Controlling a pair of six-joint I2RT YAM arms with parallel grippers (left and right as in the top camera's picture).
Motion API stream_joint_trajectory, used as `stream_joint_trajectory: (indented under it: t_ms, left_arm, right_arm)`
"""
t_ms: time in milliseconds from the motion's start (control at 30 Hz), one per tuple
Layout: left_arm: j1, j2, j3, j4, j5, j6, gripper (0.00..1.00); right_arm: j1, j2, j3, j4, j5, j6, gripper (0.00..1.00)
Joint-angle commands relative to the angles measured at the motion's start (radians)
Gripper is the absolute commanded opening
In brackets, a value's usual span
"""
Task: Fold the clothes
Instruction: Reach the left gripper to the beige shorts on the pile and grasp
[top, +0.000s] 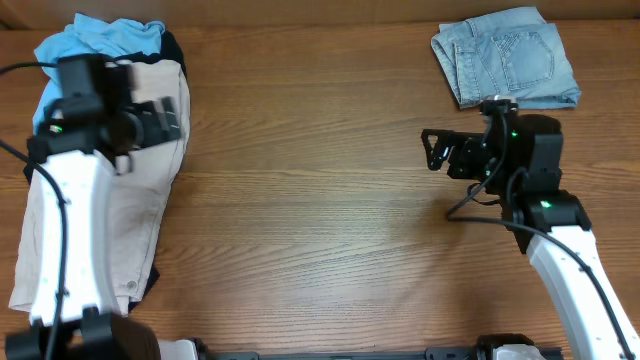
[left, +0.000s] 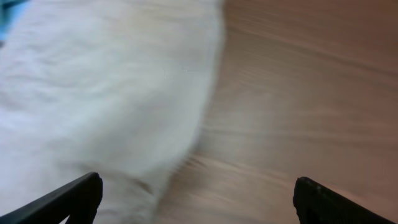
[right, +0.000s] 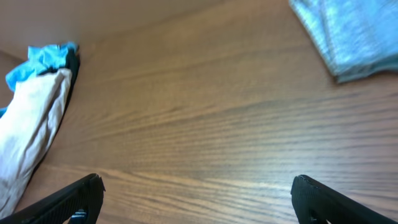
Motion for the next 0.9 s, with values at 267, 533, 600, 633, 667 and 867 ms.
stream_joint_trajectory:
  t_ms: [267,533,600,633,667,867]
  left_arm:
    - [0.417,0.278,0.044,0.249,0.151,0.338,0.89]
    - [0.546,0.447,0.044,0.351,0.201,0.444,0.82]
    - [0.557,0.470,0.044,0.368,0.197,0.467,0.81]
    - [0.565,0.485,0.044,0.383,0.199,0.470,0.81]
    - [0.573,0.498,0.044,0.396,0.203,0.469,0.81]
    - [0.593,0.563,0.044,0.416,0.228,0.472,0.74]
  right_arm:
    - [0.005,0.032,0.028,0.000,-0.052,-0.004,1.00]
    - [0.005,0.032,0.027,-0.081,-0.048,-0.004,1.00]
    - [0.005,0.032,0.027,-0.093,-0.048,-0.004,1.00]
    - [0.005,0.032,0.027,-0.100,-0.048,-0.004,1.00]
    - [0.005,0.032,0.027,-0.105,-0.048,-0.004,1.00]
    - [0.005,0.032,0.027,-0.117,-0.048,-0.004,1.00]
